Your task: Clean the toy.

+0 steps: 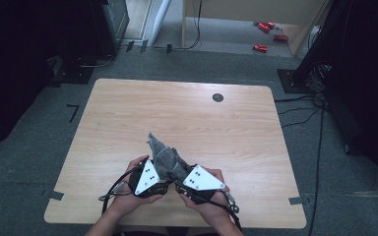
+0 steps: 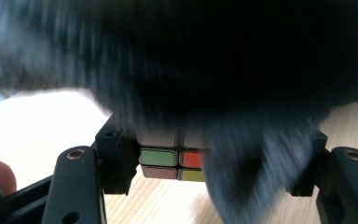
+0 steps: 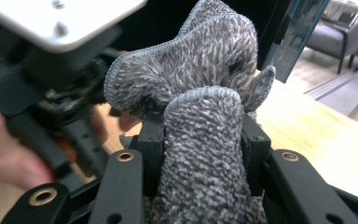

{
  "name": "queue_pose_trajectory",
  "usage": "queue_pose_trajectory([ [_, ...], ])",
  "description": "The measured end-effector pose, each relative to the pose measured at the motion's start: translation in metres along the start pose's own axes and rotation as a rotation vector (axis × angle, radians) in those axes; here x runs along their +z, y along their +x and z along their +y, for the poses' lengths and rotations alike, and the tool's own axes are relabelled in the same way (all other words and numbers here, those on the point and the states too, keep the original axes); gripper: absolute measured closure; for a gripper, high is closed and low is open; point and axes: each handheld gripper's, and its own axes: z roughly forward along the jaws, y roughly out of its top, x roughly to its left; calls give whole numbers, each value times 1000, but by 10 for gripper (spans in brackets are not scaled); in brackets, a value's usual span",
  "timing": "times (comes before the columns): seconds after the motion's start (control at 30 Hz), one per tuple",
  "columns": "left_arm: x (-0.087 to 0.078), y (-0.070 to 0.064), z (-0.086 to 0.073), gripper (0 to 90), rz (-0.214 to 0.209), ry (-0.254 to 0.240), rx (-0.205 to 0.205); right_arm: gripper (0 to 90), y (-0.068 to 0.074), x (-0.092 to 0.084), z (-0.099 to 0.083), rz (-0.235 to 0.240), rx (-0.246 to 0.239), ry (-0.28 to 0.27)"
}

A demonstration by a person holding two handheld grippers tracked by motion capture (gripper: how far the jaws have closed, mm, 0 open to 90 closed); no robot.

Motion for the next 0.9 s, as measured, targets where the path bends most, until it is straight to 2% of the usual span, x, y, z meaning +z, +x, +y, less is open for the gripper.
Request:
queue_pose_trajectory([
  [0.1, 0, 0, 0, 344, -4, -2, -7, 627, -14, -5, -2, -73, 50, 5],
  [0.17, 0, 0, 0, 345, -4, -4, -12, 610, -14, -5, -3, -71, 52, -3],
  [0.27, 0, 3, -1, 344, 4, 2, -16, 525, 2, 1, -1, -75, -18, -2],
  [0.33, 0, 3, -1, 344, 7, 6, -18, 536, 12, 4, -2, -62, -50, 10],
  [0.37, 0, 3, -2, 344, 5, 9, -19, 559, 13, 5, -2, -55, -48, 10],
  [0.43, 1, 3, -1, 344, -2, 5, -28, 605, 8, 4, -3, -40, -17, 7],
  [0.47, 1, 2, -1, 344, -3, 1, -30, 622, 1, 3, -3, -33, 18, -1],
  [0.53, 2, 1, 0, 344, -9, -4, -31, 630, -11, -1, -4, -70, 61, -7],
  [0.63, 3, 2, -1, 344, -10, 2, -35, 632, -20, -3, -7, -94, 84, 0],
  [0.67, 3, 3, -2, 344, -9, 3, -38, 634, -18, -2, -7, -113, 64, 7],
  [0.77, 4, 5, -4, 344, 6, 16, -51, 641, -4, 4, -7, -104, -15, 16],
  [0.8, 4, 6, -5, 344, 10, 18, -55, 644, 2, 6, -6, -73, -41, 17],
  [0.87, 5, 7, -6, 344, 24, 28, -61, 662, 6, 9, -8, -18, -49, 21],
  [0.9, 6, 7, -7, 344, 25, 31, -64, 675, 5, 10, -8, -11, -64, 29],
])
